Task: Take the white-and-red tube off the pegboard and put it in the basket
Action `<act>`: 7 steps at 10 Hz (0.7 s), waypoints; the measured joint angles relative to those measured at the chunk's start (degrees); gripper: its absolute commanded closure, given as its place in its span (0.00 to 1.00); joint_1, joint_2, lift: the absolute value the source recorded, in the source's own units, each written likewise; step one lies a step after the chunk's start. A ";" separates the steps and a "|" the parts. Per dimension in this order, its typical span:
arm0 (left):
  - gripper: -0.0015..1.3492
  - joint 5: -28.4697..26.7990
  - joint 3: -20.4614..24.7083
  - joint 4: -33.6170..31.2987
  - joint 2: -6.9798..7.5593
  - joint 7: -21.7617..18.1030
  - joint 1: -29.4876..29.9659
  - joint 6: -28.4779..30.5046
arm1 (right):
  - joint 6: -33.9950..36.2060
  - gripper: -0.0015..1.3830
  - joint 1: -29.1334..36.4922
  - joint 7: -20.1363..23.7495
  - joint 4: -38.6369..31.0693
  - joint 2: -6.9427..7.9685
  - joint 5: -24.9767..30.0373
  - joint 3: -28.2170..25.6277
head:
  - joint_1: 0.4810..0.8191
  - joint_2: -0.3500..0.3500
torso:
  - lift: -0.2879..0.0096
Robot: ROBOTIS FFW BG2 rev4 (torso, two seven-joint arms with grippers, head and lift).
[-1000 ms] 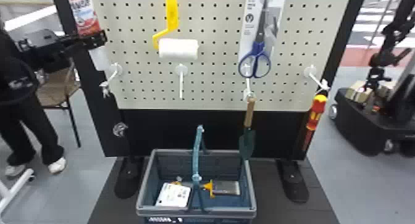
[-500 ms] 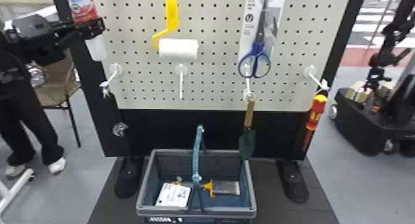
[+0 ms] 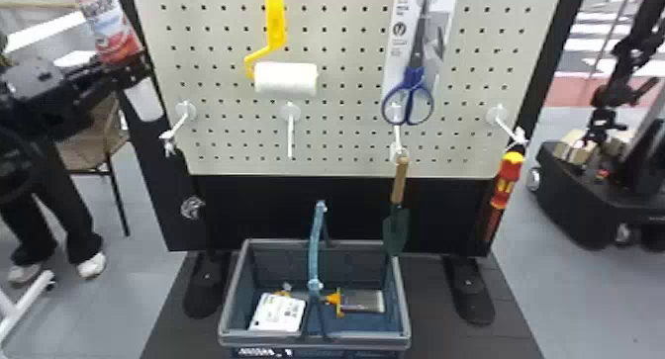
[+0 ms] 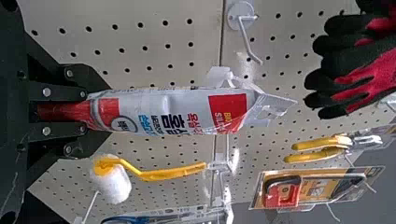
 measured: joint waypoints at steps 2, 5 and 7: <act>0.90 2.65 2.06 -0.01 -2.58 2.51 3.87 -0.97 | 0.14 0.13 0.05 0.03 -0.14 0.00 0.12 0.00 | 0.20 0.50 | 0.63; 0.90 8.68 3.85 -0.01 -6.72 6.78 9.91 -1.98 | 0.26 0.13 0.12 0.09 -0.28 0.02 0.32 0.00 | 0.20 0.50 | 0.63; 0.90 11.34 4.75 0.17 -10.31 8.16 13.23 -2.95 | 0.38 0.13 0.13 0.09 -0.28 0.17 0.43 0.06 | 0.20 0.50 | 0.63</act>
